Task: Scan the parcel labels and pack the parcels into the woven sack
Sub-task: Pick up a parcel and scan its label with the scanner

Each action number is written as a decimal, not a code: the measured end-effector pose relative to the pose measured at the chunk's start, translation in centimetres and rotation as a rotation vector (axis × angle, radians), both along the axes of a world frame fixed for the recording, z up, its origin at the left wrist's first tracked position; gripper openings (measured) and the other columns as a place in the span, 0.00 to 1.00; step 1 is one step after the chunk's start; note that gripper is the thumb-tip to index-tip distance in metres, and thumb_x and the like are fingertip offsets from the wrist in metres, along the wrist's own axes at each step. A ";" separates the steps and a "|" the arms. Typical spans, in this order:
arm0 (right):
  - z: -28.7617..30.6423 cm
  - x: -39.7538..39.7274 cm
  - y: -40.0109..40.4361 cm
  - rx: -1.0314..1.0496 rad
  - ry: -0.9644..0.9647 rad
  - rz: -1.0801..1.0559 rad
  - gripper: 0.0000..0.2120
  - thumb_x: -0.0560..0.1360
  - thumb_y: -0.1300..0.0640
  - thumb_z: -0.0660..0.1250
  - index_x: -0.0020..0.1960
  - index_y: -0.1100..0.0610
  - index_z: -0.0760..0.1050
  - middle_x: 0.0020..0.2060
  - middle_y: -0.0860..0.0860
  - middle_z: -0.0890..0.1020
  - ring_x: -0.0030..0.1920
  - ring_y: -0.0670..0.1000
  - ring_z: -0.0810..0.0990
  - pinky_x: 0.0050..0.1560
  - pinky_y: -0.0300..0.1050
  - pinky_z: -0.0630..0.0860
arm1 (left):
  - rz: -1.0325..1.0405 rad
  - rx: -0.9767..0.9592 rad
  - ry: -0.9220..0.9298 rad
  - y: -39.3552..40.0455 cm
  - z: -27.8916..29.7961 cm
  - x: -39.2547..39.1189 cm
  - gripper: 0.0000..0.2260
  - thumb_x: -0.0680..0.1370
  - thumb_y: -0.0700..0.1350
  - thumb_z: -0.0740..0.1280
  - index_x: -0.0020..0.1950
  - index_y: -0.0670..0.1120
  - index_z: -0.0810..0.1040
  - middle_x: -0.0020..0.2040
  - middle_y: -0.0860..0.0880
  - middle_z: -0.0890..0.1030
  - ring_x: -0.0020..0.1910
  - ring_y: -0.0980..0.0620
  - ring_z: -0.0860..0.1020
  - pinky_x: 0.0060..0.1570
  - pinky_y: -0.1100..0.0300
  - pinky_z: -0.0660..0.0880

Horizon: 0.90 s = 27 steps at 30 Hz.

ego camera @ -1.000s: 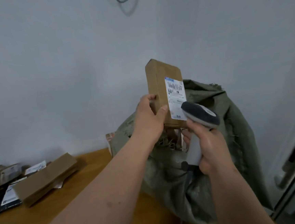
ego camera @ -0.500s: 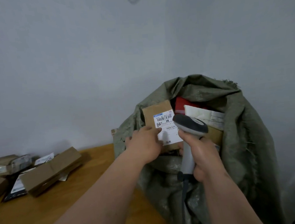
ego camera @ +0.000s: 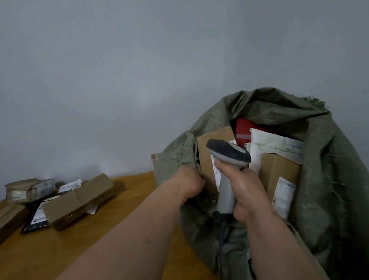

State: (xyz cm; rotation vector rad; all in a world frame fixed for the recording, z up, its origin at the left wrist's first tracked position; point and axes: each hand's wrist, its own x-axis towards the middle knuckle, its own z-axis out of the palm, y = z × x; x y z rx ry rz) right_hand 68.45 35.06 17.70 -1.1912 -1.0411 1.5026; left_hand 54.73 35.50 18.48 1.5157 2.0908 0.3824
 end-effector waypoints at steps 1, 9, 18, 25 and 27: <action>0.0 0.0 0.2 -0.002 0.006 -0.006 0.24 0.68 0.45 0.78 0.60 0.51 0.77 0.51 0.54 0.81 0.53 0.57 0.79 0.60 0.58 0.77 | -0.004 -0.019 0.075 -0.1 -0.2 -0.4 0.17 0.83 0.52 0.61 0.69 0.49 0.76 0.71 0.44 0.72 0.68 0.45 0.71 0.66 0.52 0.69; -0.2 -0.2 1.9 -0.010 0.064 -0.056 0.19 0.71 0.46 0.76 0.59 0.50 0.78 0.54 0.54 0.82 0.57 0.58 0.80 0.65 0.63 0.75 | 0.247 0.239 -0.180 -0.8 -1.4 -2.5 0.11 0.81 0.49 0.65 0.61 0.48 0.80 0.55 0.47 0.81 0.55 0.47 0.78 0.59 0.51 0.75; -0.9 -0.9 3.1 -0.061 0.105 -0.101 0.31 0.72 0.44 0.75 0.70 0.54 0.71 0.57 0.53 0.78 0.58 0.57 0.76 0.67 0.61 0.72 | 0.586 0.942 -0.563 -4.0 0.9 -4.0 0.09 0.79 0.46 0.69 0.58 0.52 0.83 0.52 0.59 0.81 0.54 0.60 0.78 0.59 0.56 0.77; 2.3 -4.4 0.1 0.248 0.019 -0.113 0.10 0.71 0.48 0.77 0.46 0.46 0.76 0.46 0.46 0.82 0.51 0.50 0.80 0.52 0.49 0.75 | 0.551 0.746 -0.724 -5.4 0.6 -6.8 0.12 0.81 0.44 0.67 0.62 0.54 0.81 0.49 0.62 0.75 0.52 0.58 0.75 0.54 0.62 0.73; 3.6 -5.9 -1.0 0.269 0.036 -0.046 0.09 0.71 0.50 0.77 0.47 0.49 0.79 0.43 0.48 0.85 0.49 0.50 0.82 0.51 0.50 0.78 | 0.538 0.723 -0.767 -6.3 0.3 -8.0 0.08 0.80 0.44 0.69 0.55 0.57 0.82 0.48 0.62 0.76 0.50 0.59 0.75 0.46 0.64 0.73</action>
